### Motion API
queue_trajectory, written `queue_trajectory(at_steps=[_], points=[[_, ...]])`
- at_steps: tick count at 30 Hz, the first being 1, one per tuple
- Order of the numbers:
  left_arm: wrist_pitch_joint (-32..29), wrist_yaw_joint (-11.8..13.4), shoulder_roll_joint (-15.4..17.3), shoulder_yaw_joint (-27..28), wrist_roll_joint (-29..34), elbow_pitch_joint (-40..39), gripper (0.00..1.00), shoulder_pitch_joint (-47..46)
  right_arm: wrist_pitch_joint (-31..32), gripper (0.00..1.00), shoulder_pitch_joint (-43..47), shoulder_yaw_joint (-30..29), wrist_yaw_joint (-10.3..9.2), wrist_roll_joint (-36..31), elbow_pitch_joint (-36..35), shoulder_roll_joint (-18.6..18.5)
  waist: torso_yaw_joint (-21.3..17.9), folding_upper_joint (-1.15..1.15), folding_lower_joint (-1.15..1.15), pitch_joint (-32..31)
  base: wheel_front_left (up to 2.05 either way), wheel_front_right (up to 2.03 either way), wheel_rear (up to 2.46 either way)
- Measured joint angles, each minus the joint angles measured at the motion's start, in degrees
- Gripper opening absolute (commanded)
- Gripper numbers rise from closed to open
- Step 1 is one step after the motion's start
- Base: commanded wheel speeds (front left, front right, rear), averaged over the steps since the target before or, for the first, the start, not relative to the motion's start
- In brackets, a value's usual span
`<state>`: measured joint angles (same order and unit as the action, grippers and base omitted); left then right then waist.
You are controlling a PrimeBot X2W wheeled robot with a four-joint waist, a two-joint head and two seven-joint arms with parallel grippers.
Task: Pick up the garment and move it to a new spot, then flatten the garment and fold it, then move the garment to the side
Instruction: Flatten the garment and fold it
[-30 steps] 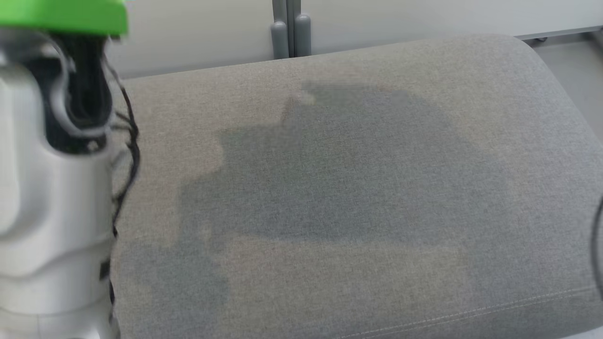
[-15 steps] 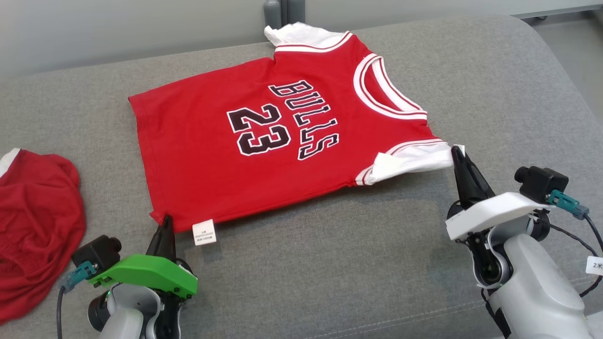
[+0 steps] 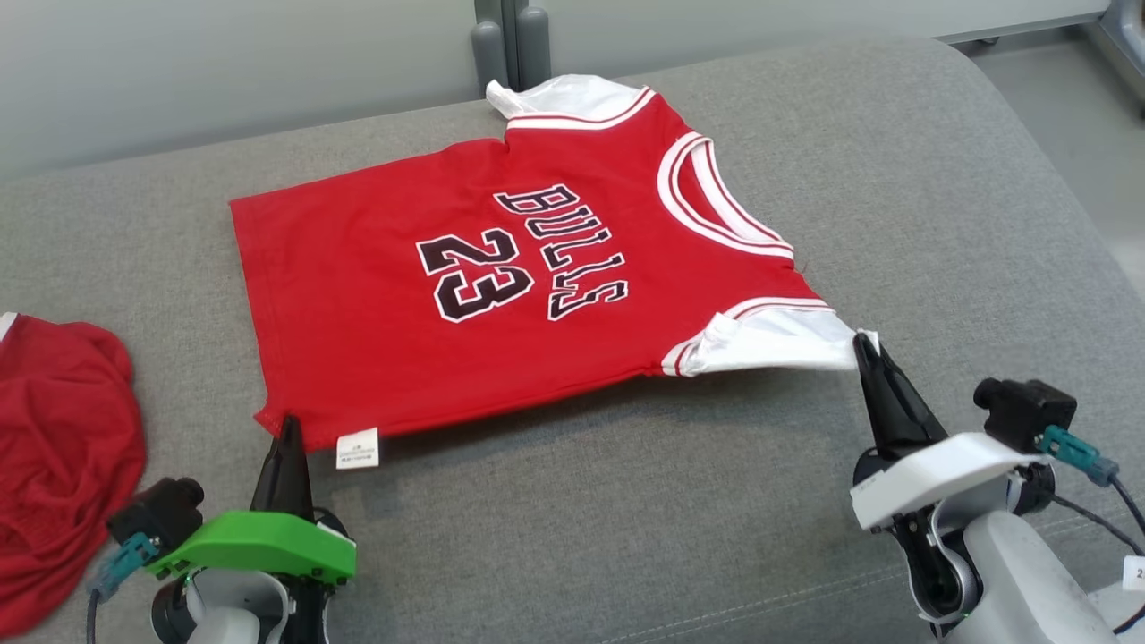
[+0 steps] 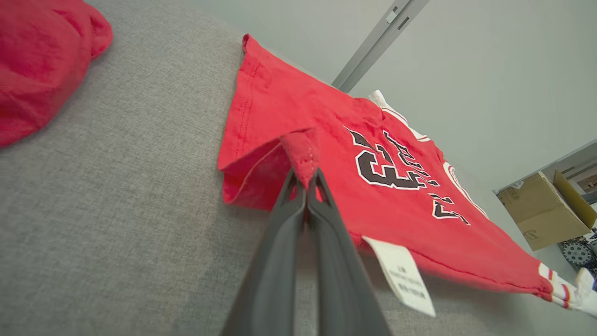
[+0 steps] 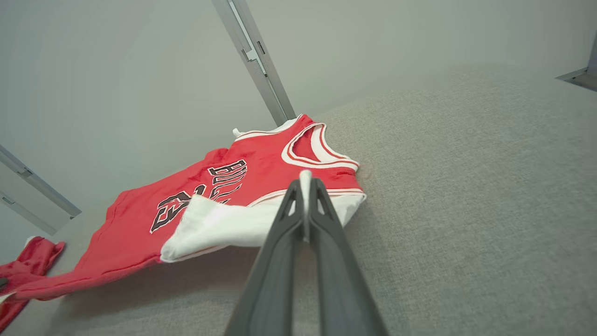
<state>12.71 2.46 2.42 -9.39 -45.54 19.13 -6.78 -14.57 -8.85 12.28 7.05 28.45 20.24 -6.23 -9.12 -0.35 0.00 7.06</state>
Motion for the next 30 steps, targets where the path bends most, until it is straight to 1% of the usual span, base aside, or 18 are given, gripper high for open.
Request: queue_trajectory(at_steps=[4,6,9,20,28,29,30], points=[[-0.03,-0.01,0.00,-0.07,0.00,0.65,0.00,3.00,0.00,0.00,3.77,-1.00,0.00,-0.36,-0.63,0.32,-0.02,0.00,0.00,-0.80,0.00,0.00,0.00],[0.02,0.02,0.03,0.19,0.00,1.44,0.00,5.55,0.00,0.00,5.72,-0.02,0.00,-1.42,-0.71,0.80,0.14,0.00,0.00,-1.13,0.00,0.00,0.00],[0.03,0.02,0.02,0.21,0.00,2.48,0.00,6.75,0.00,0.00,7.00,0.97,0.01,-2.55,-0.67,0.87,0.24,0.00,0.00,-1.25,0.00,0.00,0.00],[0.55,0.08,0.02,0.11,-0.01,4.15,0.00,8.05,0.00,0.00,9.19,3.34,0.01,-5.86,0.66,0.85,0.51,0.00,0.00,-1.54,0.00,0.00,0.00],[1.03,0.10,0.01,-0.22,-0.01,6.06,0.00,9.73,0.00,0.00,10.61,4.38,0.01,-7.67,4.24,0.77,0.53,0.00,0.00,-1.76,0.00,0.00,0.00],[1.03,0.12,0.01,-0.30,0.00,6.20,0.04,9.73,0.00,0.00,10.61,4.55,0.01,-7.87,4.47,0.78,0.55,0.00,0.00,-1.78,0.00,0.00,0.00],[1.03,0.14,0.01,-0.35,0.00,6.30,0.18,9.73,0.00,0.00,10.59,4.78,0.02,-8.06,4.67,0.73,0.57,0.00,0.00,-1.80,0.00,0.00,0.00]])
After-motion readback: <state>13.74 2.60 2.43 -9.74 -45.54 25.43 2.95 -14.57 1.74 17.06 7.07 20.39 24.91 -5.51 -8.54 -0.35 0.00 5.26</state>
